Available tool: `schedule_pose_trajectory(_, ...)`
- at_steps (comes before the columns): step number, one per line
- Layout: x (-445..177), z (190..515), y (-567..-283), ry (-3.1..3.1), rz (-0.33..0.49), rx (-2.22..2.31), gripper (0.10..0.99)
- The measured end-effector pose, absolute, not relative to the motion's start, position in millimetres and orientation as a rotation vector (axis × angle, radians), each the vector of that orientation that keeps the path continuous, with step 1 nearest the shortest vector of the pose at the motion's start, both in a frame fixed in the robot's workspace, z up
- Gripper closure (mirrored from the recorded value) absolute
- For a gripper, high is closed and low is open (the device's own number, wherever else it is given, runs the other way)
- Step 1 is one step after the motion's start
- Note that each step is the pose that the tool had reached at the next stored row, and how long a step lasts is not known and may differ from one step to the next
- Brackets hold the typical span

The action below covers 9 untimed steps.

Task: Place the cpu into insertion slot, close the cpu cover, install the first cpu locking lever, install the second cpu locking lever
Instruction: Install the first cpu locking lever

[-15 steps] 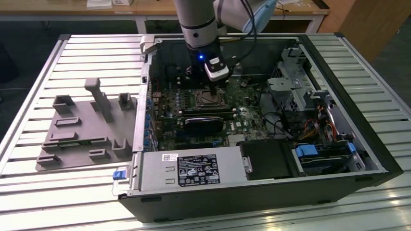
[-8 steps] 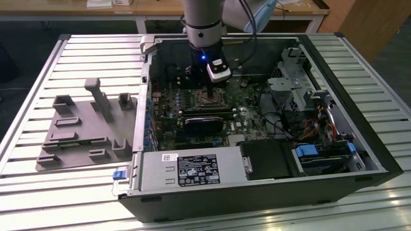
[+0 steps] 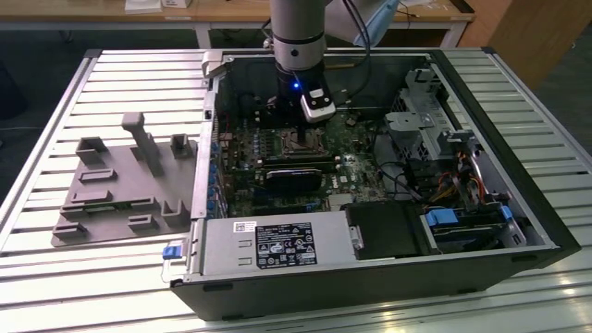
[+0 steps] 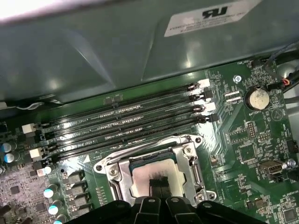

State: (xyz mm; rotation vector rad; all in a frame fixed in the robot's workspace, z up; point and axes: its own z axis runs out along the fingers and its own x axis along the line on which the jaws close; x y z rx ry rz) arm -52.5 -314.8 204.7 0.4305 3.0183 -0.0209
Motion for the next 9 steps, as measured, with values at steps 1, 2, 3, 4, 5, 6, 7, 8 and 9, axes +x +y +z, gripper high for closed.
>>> schedule_pose_trajectory(1, -52.5, 204.7, -314.8, 3.018, -0.021, 0.431, 0.984)
schedule_pose_trajectory(2, -52.5, 204.7, -314.8, 3.018, -0.021, 0.431, 0.984)
schedule_pose_trajectory(3, -52.5, 204.7, -314.8, 3.018, -0.021, 0.431, 0.984)
schedule_pose_trajectory(4, -52.5, 204.7, -314.9, 3.018, -0.021, 0.431, 0.984)
schedule_pose_trajectory(5, -52.5, 204.7, -314.9, 3.019, -0.021, 0.430, 0.984)
schedule_pose_trajectory(6, -52.5, 204.7, -314.9, 3.019, -0.021, 0.425, 0.984)
schedule_pose_trajectory(7, -52.5, 204.6, -314.9, 3.021, -0.020, 0.411, 0.984)
schedule_pose_trajectory(8, -52.5, 204.5, -315.0, 3.024, -0.019, 0.389, 0.984)
schedule_pose_trajectory(9, -52.5, 204.4, -314.9, 3.027, -0.018, 0.364, 0.984)
